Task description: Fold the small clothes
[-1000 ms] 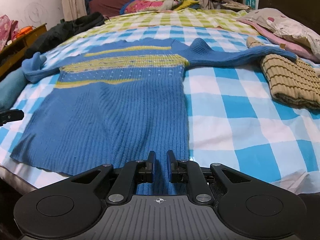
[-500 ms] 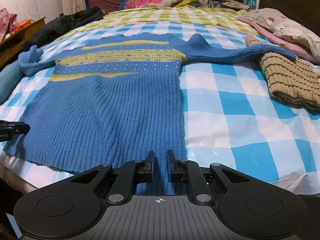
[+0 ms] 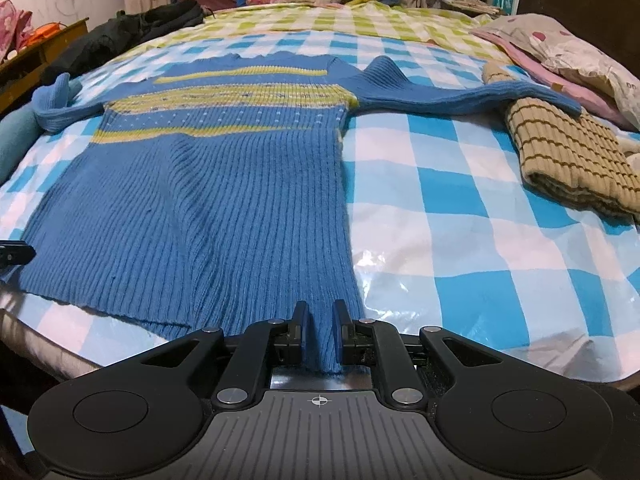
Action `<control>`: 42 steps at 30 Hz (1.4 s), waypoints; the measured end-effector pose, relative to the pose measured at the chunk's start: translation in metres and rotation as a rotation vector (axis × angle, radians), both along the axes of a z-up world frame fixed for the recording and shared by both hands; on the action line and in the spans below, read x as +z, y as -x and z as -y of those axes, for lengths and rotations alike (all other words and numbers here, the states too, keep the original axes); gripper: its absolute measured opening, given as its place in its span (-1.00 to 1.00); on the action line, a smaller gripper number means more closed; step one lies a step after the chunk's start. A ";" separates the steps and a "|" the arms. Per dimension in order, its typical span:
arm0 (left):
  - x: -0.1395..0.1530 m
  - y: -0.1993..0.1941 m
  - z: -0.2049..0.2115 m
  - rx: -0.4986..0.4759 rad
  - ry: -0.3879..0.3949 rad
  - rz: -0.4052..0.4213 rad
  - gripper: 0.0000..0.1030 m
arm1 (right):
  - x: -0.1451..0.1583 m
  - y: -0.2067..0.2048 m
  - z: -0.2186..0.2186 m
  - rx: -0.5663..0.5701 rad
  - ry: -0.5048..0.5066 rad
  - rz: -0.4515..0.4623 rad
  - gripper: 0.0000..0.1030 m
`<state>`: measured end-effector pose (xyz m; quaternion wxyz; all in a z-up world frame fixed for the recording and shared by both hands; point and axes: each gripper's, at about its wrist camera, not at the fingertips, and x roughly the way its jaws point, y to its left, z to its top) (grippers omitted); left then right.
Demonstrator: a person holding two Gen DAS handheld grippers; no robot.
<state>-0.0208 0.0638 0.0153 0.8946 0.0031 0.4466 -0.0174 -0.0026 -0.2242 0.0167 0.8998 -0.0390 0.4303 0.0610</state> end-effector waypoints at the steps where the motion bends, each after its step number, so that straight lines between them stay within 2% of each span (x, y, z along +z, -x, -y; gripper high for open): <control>1: 0.002 0.001 0.000 -0.001 0.008 0.007 -0.61 | 0.001 0.000 0.001 -0.003 -0.005 -0.005 -0.74; 6: 0.021 -0.007 0.005 -0.018 0.037 0.084 -0.61 | 0.017 0.004 0.005 -0.018 -0.045 0.042 -0.73; 9: 0.025 -0.020 0.016 -0.048 0.054 0.104 -0.61 | 0.024 -0.004 0.005 -0.024 -0.074 0.075 -0.72; 14: 0.015 -0.033 0.038 -0.117 0.050 0.076 -0.61 | 0.016 -0.024 -0.003 -0.015 -0.099 0.075 -0.72; 19: 0.001 -0.031 0.044 -0.158 0.023 0.028 -0.58 | -0.002 -0.029 -0.001 -0.014 -0.086 0.024 -0.72; 21: 0.005 -0.031 0.043 -0.169 0.035 0.022 -0.58 | -0.001 -0.025 0.001 -0.007 -0.087 0.013 -0.72; 24: 0.012 -0.039 0.042 -0.176 0.065 0.034 -0.57 | 0.008 -0.027 0.010 -0.013 -0.158 -0.025 -0.71; 26: 0.016 -0.049 0.045 -0.181 0.066 0.062 -0.56 | 0.020 -0.037 0.016 -0.029 -0.189 0.010 -0.71; 29: 0.022 -0.076 0.048 -0.178 0.060 0.104 -0.55 | 0.035 -0.066 0.016 -0.039 -0.170 0.098 -0.71; 35: 0.028 -0.149 0.040 -0.142 0.028 0.180 -0.53 | 0.032 -0.156 0.004 -0.036 -0.154 0.157 -0.66; 39: 0.015 -0.203 0.024 -0.089 0.007 0.185 -0.52 | 0.016 -0.220 -0.004 -0.047 -0.135 0.136 -0.66; 42: -0.002 -0.239 0.008 -0.037 -0.004 0.155 -0.52 | 0.000 -0.253 -0.005 -0.070 -0.087 0.122 -0.67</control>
